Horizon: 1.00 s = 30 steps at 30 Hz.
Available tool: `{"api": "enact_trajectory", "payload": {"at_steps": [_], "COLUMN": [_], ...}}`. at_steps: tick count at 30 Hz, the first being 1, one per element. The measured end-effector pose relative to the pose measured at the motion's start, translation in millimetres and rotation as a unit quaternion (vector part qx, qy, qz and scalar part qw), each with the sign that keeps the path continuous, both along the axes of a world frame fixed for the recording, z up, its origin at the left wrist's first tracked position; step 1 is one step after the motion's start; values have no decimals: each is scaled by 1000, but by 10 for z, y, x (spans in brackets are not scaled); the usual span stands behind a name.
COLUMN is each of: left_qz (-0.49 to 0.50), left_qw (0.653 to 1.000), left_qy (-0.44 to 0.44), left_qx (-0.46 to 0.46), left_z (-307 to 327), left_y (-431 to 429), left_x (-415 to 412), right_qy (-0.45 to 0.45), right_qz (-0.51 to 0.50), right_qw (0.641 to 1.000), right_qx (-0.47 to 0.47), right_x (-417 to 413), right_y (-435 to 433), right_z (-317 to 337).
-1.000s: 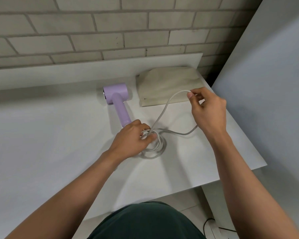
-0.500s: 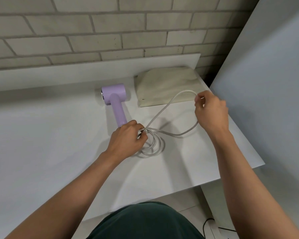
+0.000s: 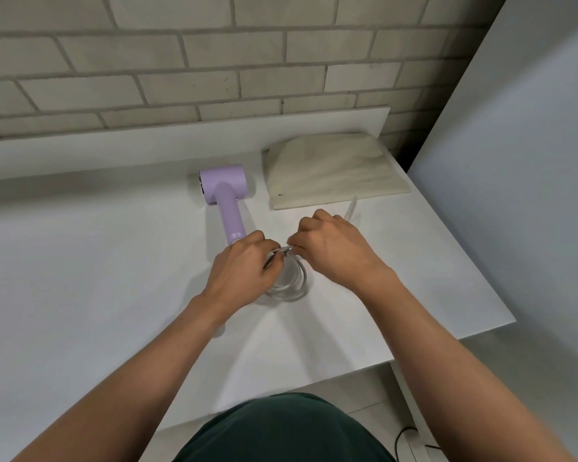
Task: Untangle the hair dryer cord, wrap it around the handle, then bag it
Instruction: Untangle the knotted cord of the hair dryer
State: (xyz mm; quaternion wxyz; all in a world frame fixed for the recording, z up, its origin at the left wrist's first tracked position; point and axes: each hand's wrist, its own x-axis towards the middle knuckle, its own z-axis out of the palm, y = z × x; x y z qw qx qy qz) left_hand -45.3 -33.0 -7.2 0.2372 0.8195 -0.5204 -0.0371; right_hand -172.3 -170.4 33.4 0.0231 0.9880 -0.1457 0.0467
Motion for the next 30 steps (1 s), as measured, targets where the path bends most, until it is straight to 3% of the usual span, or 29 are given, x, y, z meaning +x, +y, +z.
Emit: {"api": "enact_trajectory", "payload": {"at_steps": [4, 7, 10, 13, 16, 21, 26, 30], "left_qz": [-13, -16, -24, -26, -26, -47, -48, -49], "left_qw": [999, 998, 996, 994, 994, 994, 993, 989], "left_qy": [35, 68, 86, 102, 104, 101, 108, 131], "left_qx": [15, 3, 5, -2, 6, 1, -20, -55], "left_z": [-17, -43, -62, -82, -74, 0, 50, 64], "left_y": [32, 47, 51, 48, 41, -7, 48, 116], "left_x": [-1, 30, 51, 66, 102, 99, 130, 147], "right_qy": [-110, -259, -331, -285, -203, -135, -208, -311], "right_qz": [-23, -57, -116, -155, -155, 59, 63, -25], "right_qw": [991, 958, 927, 935, 964, 989, 976, 947], "right_qx": [74, 107, 136, 141, 69, -26, -9, 80], "right_x": [-53, -102, -166, -221, -241, -87, -64, -140], "right_y": [-96, -171, -250, -331, -273, 9, -35, -137], "right_z": [7, 70, 153, 131, 116, 101, 105, 254]}}
